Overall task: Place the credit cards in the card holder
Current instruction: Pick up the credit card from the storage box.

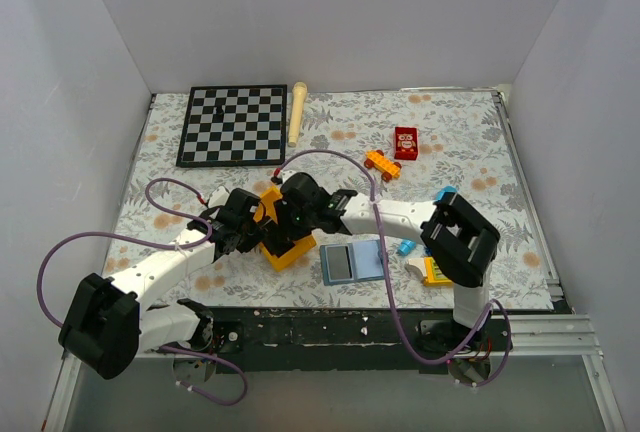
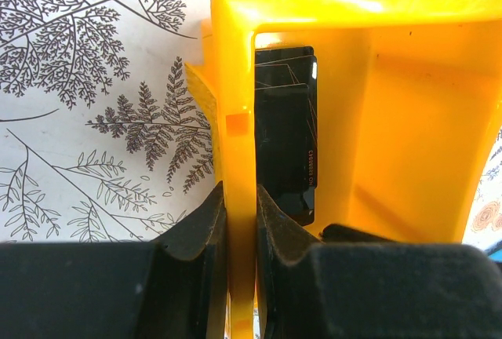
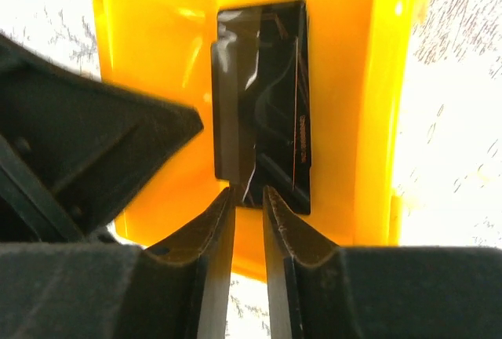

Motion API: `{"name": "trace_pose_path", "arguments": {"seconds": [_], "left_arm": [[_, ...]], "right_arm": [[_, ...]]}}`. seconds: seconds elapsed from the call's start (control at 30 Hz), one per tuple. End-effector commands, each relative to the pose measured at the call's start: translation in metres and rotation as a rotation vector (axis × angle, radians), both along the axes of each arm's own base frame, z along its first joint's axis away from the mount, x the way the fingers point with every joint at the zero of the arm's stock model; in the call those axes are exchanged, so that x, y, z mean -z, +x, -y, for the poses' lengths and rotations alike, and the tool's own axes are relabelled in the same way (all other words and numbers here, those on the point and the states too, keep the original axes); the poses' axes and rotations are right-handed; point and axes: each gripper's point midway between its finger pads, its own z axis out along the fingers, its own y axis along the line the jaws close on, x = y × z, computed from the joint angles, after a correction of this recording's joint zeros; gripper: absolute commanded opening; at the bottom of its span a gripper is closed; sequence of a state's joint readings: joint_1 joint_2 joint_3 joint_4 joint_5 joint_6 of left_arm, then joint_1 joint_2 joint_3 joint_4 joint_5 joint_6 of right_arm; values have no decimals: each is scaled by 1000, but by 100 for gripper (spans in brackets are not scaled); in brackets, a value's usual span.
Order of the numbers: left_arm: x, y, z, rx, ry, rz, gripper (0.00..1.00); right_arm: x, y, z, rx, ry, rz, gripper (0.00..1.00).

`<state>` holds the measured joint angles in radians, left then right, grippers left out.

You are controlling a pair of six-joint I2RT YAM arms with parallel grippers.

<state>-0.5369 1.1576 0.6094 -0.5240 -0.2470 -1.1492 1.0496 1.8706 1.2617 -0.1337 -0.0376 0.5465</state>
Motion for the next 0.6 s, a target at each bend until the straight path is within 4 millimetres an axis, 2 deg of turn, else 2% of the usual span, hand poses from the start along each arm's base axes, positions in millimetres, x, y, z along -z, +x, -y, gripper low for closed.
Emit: {"name": "trace_pose_path", "arguments": {"seconds": [0.0, 0.13, 0.27, 0.57], "left_arm": [[-15, 11, 6, -10, -26, 41, 0], [-17, 12, 6, -9, -27, 46, 0], [-17, 12, 7, -6, -26, 44, 0], [-18, 15, 8, -2, -22, 43, 0]], "right_arm": [[-6, 24, -2, 43, -100, 68, 30], [8, 25, 6, 39, -206, 69, 31], [18, 26, 15, 47, -284, 78, 37], [34, 21, 16, 27, -361, 51, 51]]}}
